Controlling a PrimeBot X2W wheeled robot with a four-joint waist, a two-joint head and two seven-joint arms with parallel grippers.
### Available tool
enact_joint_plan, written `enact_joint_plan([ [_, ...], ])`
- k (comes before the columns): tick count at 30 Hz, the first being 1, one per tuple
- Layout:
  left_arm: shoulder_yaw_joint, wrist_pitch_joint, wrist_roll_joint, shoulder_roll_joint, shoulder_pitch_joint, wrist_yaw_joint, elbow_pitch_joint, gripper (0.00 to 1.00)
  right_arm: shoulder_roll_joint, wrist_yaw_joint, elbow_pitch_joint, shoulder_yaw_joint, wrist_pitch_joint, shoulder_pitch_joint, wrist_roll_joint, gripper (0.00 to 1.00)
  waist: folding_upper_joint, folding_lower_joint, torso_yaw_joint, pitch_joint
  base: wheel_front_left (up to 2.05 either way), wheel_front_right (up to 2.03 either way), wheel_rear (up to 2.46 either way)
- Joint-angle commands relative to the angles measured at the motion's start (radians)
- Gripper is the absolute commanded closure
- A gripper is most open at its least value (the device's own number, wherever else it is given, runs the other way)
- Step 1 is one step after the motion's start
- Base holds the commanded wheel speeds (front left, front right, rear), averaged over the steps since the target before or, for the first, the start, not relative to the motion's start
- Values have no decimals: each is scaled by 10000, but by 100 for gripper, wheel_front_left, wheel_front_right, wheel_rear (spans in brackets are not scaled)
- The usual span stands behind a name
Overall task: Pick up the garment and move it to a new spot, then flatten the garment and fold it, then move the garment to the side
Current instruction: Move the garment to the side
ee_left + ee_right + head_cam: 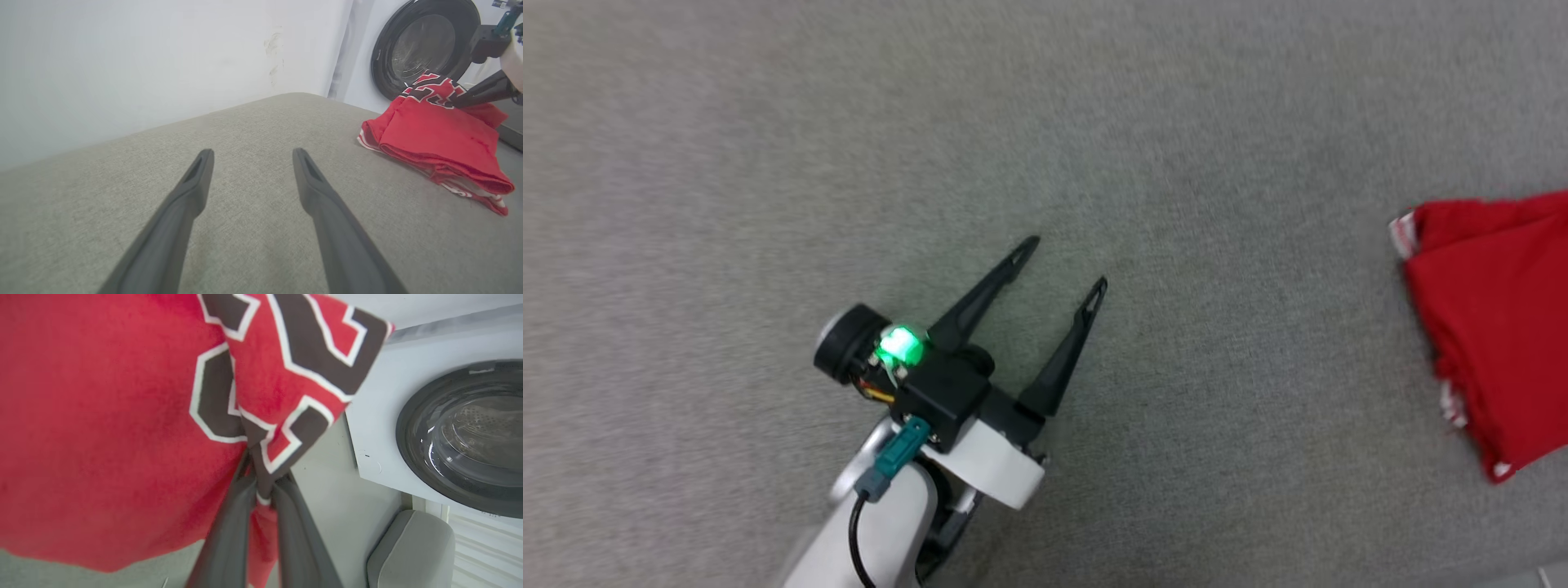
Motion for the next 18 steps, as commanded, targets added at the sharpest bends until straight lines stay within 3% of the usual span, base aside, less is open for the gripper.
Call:
enact_joint_plan([
  [1,-10,55,56,86,-244,-16,-118,0,136,-22,234,-155,-187,-286,-68,100,0,-1,-596,885,0,0,0],
  [11,-148,1087,304,731,-1256,-18,-2132,0,1356,-22,3406,-2060,-1992,-2246,-959,100,0,-1,-863,2302,0,0,0],
  [18,-187,1710,371,979,-1464,-7,-3284,0,1794,-22,4793,-2629,-2566,-3181,-1317,100,0,-1,-818,2669,0,0,0],
])
